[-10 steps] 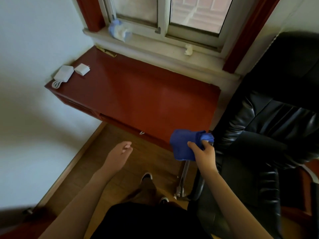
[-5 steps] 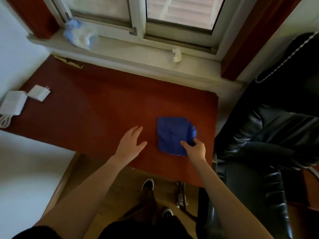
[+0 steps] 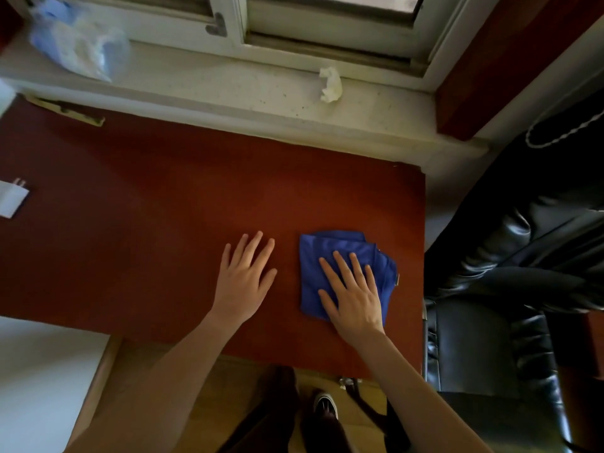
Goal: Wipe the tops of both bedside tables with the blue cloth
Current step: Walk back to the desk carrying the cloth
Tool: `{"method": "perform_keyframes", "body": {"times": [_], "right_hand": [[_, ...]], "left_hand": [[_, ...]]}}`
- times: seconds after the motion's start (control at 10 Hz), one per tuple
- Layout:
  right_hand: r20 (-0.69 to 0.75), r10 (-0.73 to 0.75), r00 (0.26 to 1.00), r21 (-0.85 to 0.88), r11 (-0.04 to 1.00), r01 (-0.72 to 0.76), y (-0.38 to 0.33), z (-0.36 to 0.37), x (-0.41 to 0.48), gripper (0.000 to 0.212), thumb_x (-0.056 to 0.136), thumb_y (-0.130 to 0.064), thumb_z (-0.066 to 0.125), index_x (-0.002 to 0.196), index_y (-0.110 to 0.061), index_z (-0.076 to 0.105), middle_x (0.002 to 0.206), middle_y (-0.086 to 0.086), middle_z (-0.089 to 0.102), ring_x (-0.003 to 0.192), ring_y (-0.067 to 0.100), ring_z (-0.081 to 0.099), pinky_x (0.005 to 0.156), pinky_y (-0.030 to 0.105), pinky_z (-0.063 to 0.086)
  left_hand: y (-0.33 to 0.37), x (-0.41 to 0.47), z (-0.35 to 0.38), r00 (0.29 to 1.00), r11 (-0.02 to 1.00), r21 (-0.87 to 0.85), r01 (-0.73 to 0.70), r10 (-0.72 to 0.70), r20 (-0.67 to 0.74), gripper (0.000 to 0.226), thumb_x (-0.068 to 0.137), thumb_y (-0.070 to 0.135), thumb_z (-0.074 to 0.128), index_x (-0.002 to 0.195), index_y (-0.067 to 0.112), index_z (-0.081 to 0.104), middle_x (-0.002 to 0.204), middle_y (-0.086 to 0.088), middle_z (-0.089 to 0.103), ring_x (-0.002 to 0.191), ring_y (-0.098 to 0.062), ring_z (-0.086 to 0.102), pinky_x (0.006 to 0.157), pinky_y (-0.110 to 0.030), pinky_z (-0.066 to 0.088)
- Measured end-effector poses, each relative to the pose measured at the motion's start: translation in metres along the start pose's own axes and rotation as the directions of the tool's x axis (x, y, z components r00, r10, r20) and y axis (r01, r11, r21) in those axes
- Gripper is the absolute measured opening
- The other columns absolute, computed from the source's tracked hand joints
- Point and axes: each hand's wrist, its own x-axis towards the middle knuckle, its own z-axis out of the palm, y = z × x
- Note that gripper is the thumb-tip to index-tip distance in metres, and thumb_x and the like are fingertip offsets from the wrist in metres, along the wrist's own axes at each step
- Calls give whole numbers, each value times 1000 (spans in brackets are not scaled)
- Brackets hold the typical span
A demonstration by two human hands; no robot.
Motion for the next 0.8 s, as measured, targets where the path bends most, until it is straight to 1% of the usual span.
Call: {"method": "perform_keyframes", "body": {"times": [0.1,0.2,0.4,0.5,0.6,0.7,0.8], "right_hand": [[-27,35,999,-16,999,-36,3,5,25,59,98,-54,28,152,-36,18,161,-4,19,150,22,7,121,47,11],[-75,71,995,-11,997,-72,6,-1,60,59,97,-54,28,152,-35,18,161,-3,19,150,22,9,121,47,10],[-133,85,987,-21,996,-89,19,-16,125,59,97,-55,27,152,-35,20,161,-3,21,150,25,13,121,49,11],[-141,104,985,-28,994,-108,24,-23,150,60,97,-56,24,152,-36,18,162,-3,19,150,24,11,122,48,9],[-113,119,986,-38,992,-124,27,-29,162,60,96,-57,21,153,-37,14,162,-5,15,151,23,7,122,47,6],[-30,107,994,-7,994,-107,29,-38,169,61,97,-58,23,153,-38,12,163,-6,10,151,21,3,122,46,5],[68,136,988,281,948,-150,28,-72,165,56,98,-48,40,150,-29,29,161,-2,20,150,21,12,120,39,13]], "left_hand": [[-6,5,10,1000,1000,9,-5,5,22,59,98,50,29,153,28,24,161,-1,27,150,-25,18,121,-50,14],[-9,5,15,1000,1000,19,-9,9,10,59,99,51,27,154,29,22,162,0,25,151,-24,15,121,-50,13],[-11,5,17,999,999,37,-30,30,-18,59,100,52,27,154,29,23,162,0,24,151,-24,15,121,-50,15],[-11,5,16,1000,999,40,-29,29,-3,59,100,52,28,154,28,23,162,0,24,151,-24,16,120,-50,17],[-10,4,16,1000,998,51,-29,29,3,58,100,51,28,153,28,25,161,-1,26,150,-25,19,119,-51,19],[-10,4,13,999,1000,12,-19,19,27,58,99,50,31,153,29,27,160,-1,28,149,-25,21,119,-51,20],[-8,10,-11,997,994,-112,-2,10,79,57,98,43,42,151,31,28,160,1,28,148,-22,25,119,-42,20]]}}
